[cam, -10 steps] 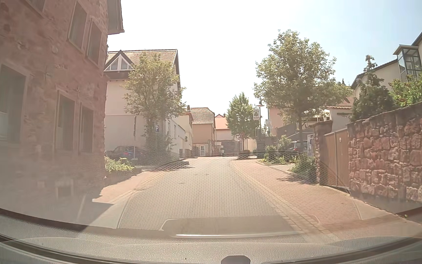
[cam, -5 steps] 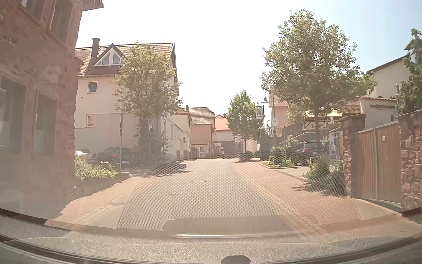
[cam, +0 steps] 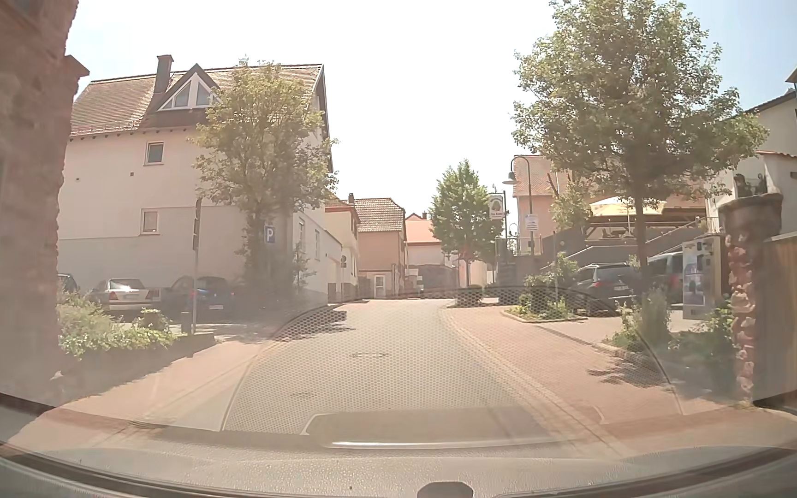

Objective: Follow the waypoints while adhering to traffic rules and regulations

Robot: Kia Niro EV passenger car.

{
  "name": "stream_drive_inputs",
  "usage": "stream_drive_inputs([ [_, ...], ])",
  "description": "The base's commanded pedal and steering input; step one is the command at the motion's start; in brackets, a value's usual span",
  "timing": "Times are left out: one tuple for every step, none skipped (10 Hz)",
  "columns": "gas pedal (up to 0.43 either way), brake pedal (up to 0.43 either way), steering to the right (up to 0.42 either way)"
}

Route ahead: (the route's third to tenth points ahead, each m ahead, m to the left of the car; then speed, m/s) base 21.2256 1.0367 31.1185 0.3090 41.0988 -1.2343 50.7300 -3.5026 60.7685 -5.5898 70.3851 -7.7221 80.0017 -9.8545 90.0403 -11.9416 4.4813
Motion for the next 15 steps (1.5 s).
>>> stream_drive_inputs([
  [0.087, 0.000, -0.009],
  [0.098, 0.000, -0.009],
  [0.098, 0.000, -0.008],
  [0.098, 0.000, -0.005],
  [0.098, 0.000, -0.005],
  [0.098, 0.000, -0.006],
  [0.098, 0.000, -0.006],
  [0.098, 0.000, -0.006],
  [0.098, 0.000, -0.006],
  [0.098, 0.000, -0.006],
  [0.098, 0.000, -0.006],
  [0.098, 0.000, -0.007],
  [0.098, 0.000, -0.007],
  [0.098, 0.000, -0.008],
  [0.098, 0.000, -0.011],
])
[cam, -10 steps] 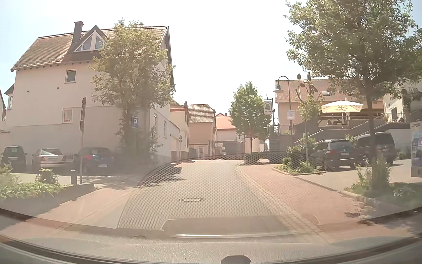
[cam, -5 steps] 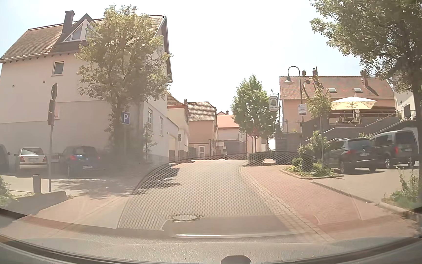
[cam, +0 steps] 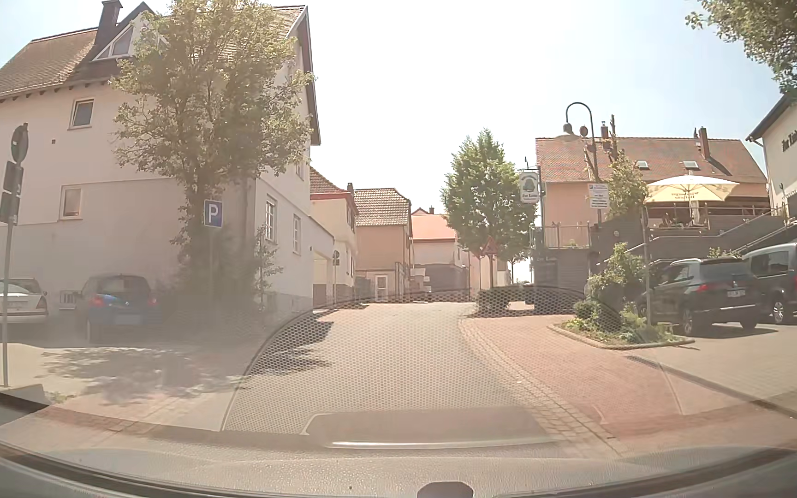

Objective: Follow the waypoints while adhering to traffic rules and regulations

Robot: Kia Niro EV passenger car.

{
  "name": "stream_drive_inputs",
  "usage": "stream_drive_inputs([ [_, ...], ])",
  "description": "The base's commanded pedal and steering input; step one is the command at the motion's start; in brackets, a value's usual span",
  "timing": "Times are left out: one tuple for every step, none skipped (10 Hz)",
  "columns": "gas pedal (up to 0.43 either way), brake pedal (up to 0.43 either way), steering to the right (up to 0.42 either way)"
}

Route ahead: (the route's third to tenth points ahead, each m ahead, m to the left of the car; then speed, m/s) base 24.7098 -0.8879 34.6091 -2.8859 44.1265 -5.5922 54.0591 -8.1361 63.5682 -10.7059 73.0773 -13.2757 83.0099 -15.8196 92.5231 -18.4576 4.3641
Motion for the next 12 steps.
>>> stream_drive_inputs([
  [0.098, 0.000, -0.011],
  [0.098, 0.000, -0.010],
  [0.098, 0.000, -0.006],
  [0.098, 0.000, -0.004],
  [0.098, 0.000, -0.003],
  [0.098, 0.000, -0.003],
  [0.098, 0.000, 0.000],
  [0.098, 0.000, 0.006],
  [0.098, 0.000, 0.010],
  [0.098, 0.000, 0.011],
  [0.098, 0.000, 0.011],
  [0.098, 0.000, 0.011],
])
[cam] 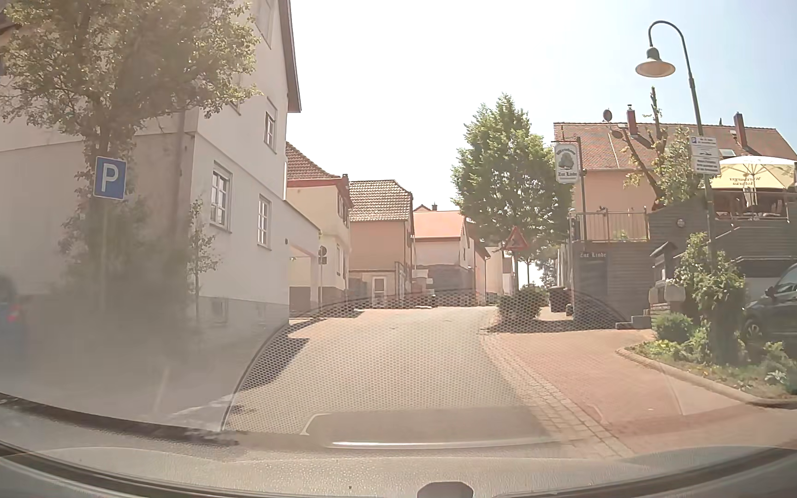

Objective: Follow the waypoints while adhering to traffic rules and regulations

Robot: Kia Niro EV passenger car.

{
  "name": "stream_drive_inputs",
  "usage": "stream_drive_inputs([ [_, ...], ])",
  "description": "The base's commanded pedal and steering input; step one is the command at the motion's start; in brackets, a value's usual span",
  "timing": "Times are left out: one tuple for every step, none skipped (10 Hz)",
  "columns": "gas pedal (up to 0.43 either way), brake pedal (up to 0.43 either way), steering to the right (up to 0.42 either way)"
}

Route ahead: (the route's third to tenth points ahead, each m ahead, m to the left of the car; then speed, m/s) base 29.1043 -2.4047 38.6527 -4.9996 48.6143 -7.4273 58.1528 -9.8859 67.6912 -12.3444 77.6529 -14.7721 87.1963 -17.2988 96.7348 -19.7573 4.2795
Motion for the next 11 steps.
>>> stream_drive_inputs([
  [0.098, 0.000, 0.011],
  [0.098, 0.000, 0.012],
  [0.098, 0.000, 0.012],
  [0.098, 0.000, 0.014],
  [0.098, 0.000, 0.014],
  [0.098, 0.000, 0.011],
  [0.098, 0.000, 0.008],
  [0.098, 0.000, 0.008],
  [0.118, 0.000, 0.008],
  [0.118, 0.000, 0.007],
  [0.130, 0.000, 0.007],
])
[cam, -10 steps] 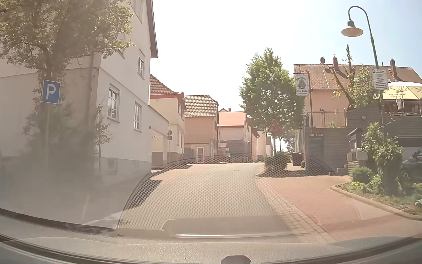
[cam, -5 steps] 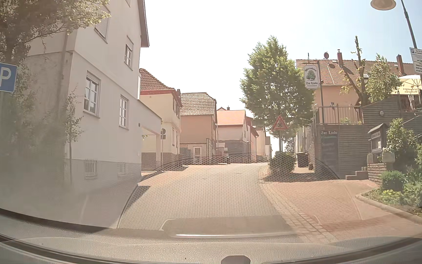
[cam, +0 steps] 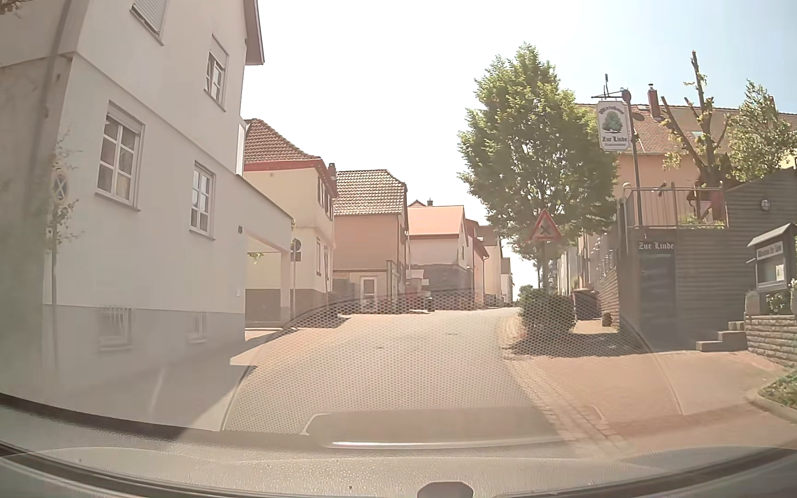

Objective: Follow the waypoints while adhering to traffic rules and regulations

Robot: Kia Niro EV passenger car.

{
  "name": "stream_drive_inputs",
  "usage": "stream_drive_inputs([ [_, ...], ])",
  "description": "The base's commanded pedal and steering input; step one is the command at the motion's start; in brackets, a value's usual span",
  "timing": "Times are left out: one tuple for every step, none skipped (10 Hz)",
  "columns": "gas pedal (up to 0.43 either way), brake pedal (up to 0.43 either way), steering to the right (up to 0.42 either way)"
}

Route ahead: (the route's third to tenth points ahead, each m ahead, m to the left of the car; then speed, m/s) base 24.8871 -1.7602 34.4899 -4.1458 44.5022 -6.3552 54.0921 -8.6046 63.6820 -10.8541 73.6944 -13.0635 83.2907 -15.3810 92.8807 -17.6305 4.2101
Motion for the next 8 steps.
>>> stream_drive_inputs([
  [0.130, 0.000, 0.006],
  [0.130, 0.000, 0.005],
  [0.130, 0.000, 0.005],
  [0.130, 0.000, 0.005],
  [0.118, 0.000, 0.005],
  [0.087, 0.000, 0.006],
  [0.079, 0.000, 0.008],
  [0.067, 0.000, 0.010],
])
